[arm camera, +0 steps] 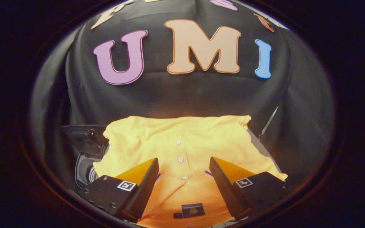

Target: Put the clothes into the washing machine and then close the washing machine lid.

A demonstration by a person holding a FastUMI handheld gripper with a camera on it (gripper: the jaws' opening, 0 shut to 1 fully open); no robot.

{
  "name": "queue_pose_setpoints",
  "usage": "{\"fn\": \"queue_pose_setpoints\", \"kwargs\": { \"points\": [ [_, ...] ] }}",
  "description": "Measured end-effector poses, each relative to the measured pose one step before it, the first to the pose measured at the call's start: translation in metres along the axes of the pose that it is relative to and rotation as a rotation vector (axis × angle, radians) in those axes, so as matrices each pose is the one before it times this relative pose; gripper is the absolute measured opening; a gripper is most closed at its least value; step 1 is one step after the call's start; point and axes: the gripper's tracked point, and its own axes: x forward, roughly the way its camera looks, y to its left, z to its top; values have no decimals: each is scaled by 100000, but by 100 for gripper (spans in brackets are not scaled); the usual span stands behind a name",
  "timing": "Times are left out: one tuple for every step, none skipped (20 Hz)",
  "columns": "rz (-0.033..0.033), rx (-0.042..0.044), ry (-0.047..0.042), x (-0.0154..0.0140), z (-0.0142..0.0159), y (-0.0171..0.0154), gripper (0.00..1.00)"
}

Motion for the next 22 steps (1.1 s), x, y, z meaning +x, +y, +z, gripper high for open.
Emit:
{"fn": "queue_pose_setpoints", "kwargs": {
  "points": [
    [1071, 2477, 4507, 821, -1037, 620, 98],
    [-226, -454, 4407, -15, -882, 201, 99],
    [-432, -1285, -5635, 574, 1353, -269, 91],
    [730, -552, 4658, -26, -691, 70, 83],
    [86, -349, -737, -565, -15, 103, 75],
    [405, -282, -3338, 185, 510, -61, 67],
    [758, -572, 43, -79, -397, -121, 60],
    [-254, 1292, -4130, -340, 374, -49, 52],
    [101, -216, -2744, 225, -101, 81, 44],
    [-268, 328, -1479, -173, -196, -119, 41],
    [-159, 710, -2923, -326, 68, 36, 27],
    [61, 377, -1379, -471, -277, 117, 24],
    [-135, 254, -1285, -448, -318, 138, 14],
    [165, -1028, 372, -606, -324, 108, 11],
    [-285, -1091, 177, -348, -105, 54, 6],
    [3, -693, 575, -127, 134, -41, 5],
    [-178, -122, -451, 326, 188, -95, 5],
    [-41, 805, -243, -76, 188, 48, 5],
    [624, 1148, -749, -99, -115, 83, 3],
    [1113, 2443, -1365, -50, 156, 32, 3],
    [1590, 3641, -845, -235, -287, 91, 2],
    [2523, 3130, 689, -209, -153, 185, 1]
  ]
}}
